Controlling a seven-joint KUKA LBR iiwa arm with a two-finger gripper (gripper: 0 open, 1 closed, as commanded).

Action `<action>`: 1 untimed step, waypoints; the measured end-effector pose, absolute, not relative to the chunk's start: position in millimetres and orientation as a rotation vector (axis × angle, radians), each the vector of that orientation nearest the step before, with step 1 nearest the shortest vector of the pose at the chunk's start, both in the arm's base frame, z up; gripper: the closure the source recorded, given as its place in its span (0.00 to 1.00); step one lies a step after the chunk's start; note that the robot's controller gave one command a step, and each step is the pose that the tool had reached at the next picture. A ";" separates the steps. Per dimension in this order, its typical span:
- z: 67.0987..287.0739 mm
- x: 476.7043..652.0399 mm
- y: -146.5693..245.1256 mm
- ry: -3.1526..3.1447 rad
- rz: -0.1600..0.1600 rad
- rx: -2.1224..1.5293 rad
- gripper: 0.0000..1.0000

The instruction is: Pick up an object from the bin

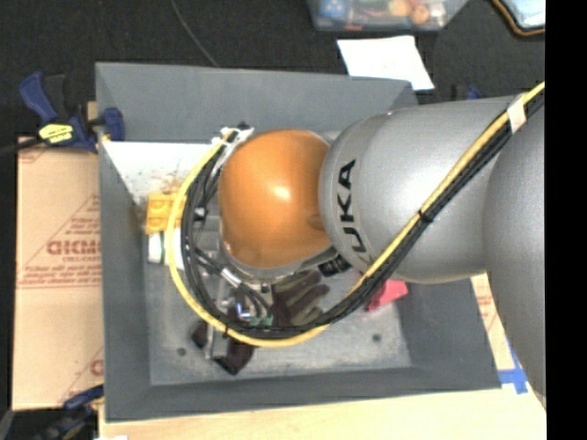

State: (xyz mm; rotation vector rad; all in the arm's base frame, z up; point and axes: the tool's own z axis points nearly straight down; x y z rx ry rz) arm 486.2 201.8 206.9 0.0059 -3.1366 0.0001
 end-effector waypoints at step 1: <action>210.1 488.2 200.9 -3.143 -0.002 -0.003 0.00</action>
Offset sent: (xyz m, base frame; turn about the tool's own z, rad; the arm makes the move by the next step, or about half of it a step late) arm 0.0584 -0.0612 -0.1369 -0.2875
